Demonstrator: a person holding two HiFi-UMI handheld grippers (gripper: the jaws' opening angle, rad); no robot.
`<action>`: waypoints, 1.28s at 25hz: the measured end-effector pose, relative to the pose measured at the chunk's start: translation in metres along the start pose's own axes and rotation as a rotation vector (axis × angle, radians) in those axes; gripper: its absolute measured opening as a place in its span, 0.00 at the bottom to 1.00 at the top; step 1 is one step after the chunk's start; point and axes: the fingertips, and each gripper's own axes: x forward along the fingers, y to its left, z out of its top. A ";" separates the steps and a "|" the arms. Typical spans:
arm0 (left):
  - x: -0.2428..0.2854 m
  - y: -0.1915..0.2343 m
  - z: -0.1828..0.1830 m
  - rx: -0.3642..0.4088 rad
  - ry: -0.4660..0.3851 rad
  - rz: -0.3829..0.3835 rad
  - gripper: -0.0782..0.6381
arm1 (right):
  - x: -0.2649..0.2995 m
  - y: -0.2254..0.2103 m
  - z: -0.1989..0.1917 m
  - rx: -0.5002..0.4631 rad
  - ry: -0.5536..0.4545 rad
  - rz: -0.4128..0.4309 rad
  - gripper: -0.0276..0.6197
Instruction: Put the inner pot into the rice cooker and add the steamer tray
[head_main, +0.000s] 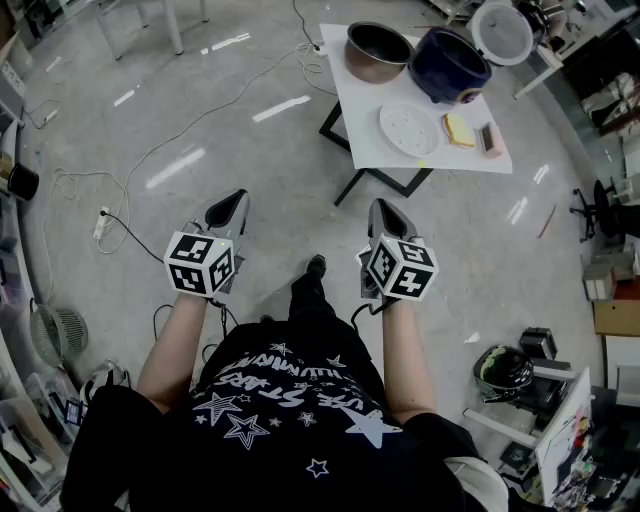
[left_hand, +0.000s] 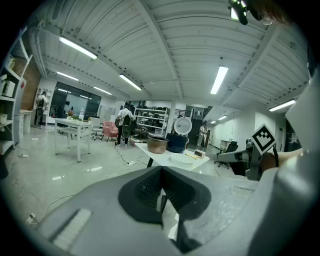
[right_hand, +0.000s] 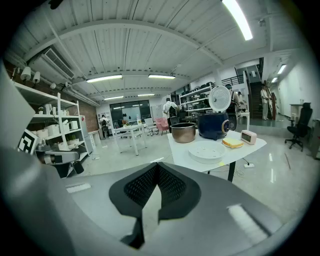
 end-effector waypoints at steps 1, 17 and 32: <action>-0.003 0.001 -0.001 -0.002 0.002 0.001 0.12 | -0.001 0.002 -0.001 0.000 -0.001 0.001 0.08; -0.008 0.004 -0.022 -0.031 0.041 -0.020 0.12 | -0.003 0.008 -0.013 0.060 -0.012 0.006 0.08; 0.099 0.059 0.014 -0.052 -0.002 -0.005 0.70 | 0.130 -0.020 0.051 0.227 -0.009 0.129 0.67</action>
